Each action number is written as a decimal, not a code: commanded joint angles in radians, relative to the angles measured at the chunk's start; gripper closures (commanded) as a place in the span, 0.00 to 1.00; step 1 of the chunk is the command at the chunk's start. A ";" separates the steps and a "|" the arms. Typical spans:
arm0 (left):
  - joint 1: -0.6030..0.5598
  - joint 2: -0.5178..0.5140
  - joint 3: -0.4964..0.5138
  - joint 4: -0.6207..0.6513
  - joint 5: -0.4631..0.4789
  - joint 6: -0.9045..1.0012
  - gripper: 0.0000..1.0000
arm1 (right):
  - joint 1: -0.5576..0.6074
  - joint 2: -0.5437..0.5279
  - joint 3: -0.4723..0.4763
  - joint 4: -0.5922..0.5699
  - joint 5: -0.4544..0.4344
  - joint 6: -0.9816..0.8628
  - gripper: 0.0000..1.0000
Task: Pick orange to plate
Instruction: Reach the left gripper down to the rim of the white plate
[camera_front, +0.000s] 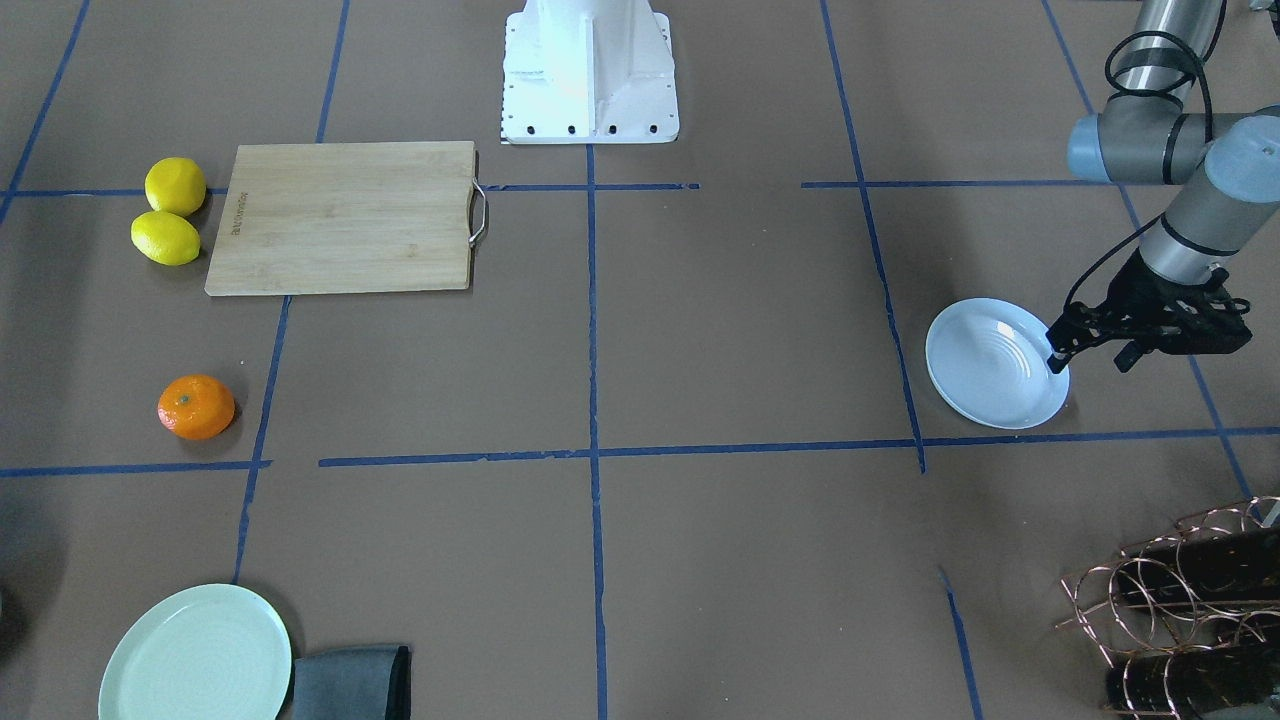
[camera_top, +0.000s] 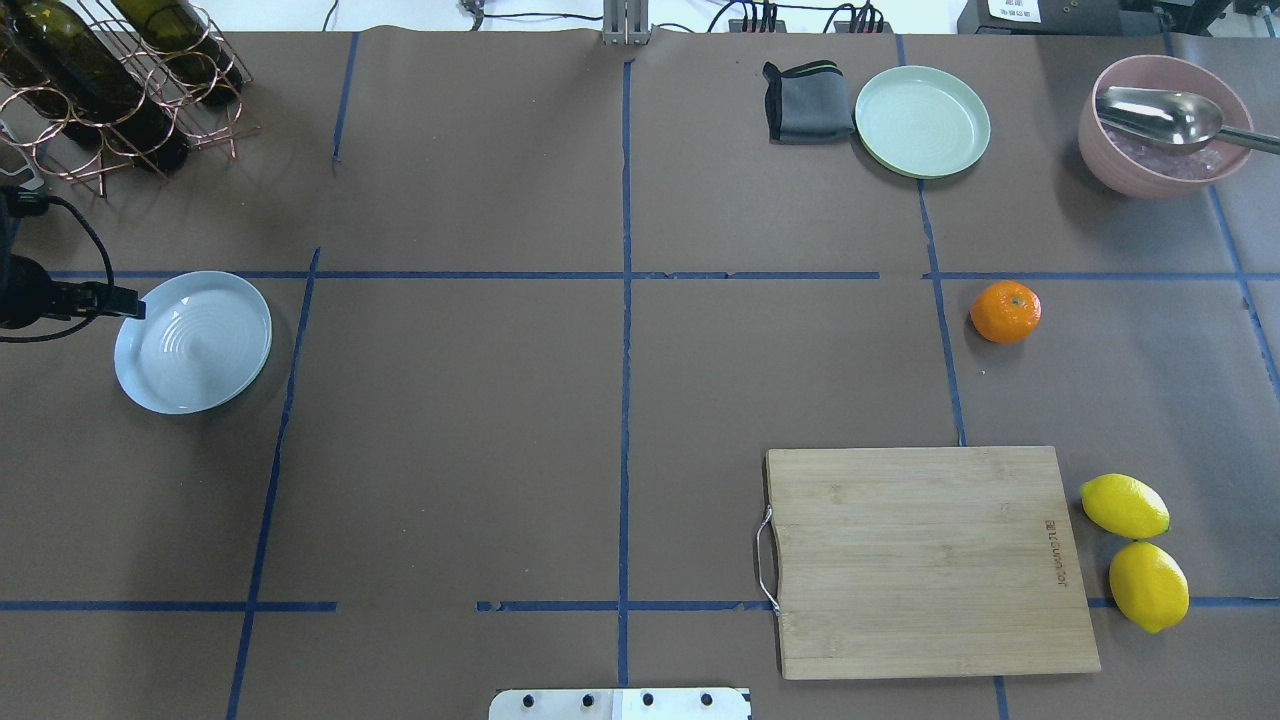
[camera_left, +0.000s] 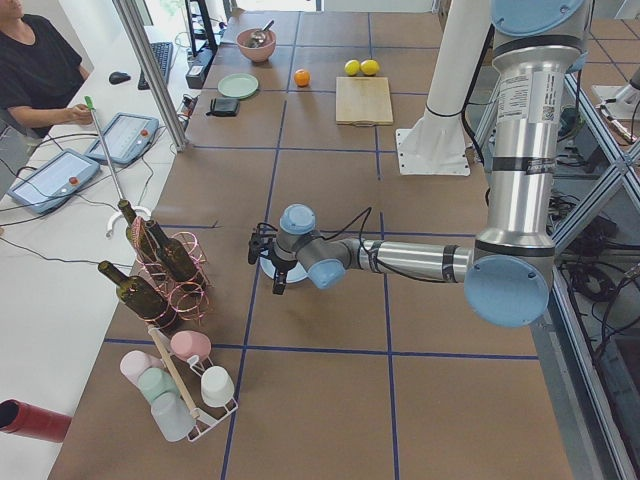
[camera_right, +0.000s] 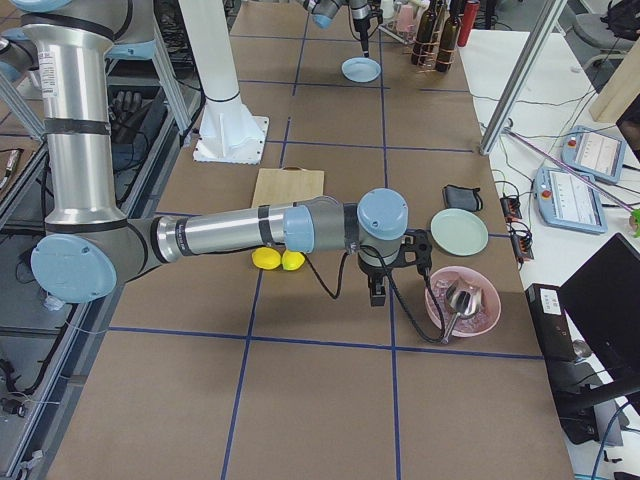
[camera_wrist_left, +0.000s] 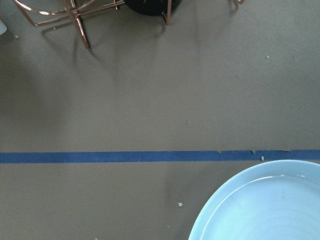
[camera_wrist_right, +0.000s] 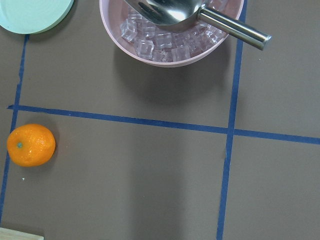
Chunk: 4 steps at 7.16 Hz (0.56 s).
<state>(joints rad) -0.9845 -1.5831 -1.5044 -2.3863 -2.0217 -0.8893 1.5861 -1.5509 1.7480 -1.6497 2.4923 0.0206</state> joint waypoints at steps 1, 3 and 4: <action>0.018 0.000 0.010 -0.001 0.003 -0.002 0.04 | 0.000 0.000 0.004 0.001 0.002 0.012 0.00; 0.021 -0.002 0.018 -0.002 0.003 0.000 0.04 | 0.000 0.000 0.007 0.001 0.002 0.013 0.00; 0.027 0.000 0.018 -0.002 0.001 0.000 0.04 | 0.000 0.000 0.007 0.001 0.002 0.013 0.00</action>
<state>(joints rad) -0.9626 -1.5835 -1.4875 -2.3882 -2.0191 -0.8903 1.5861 -1.5509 1.7542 -1.6490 2.4942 0.0334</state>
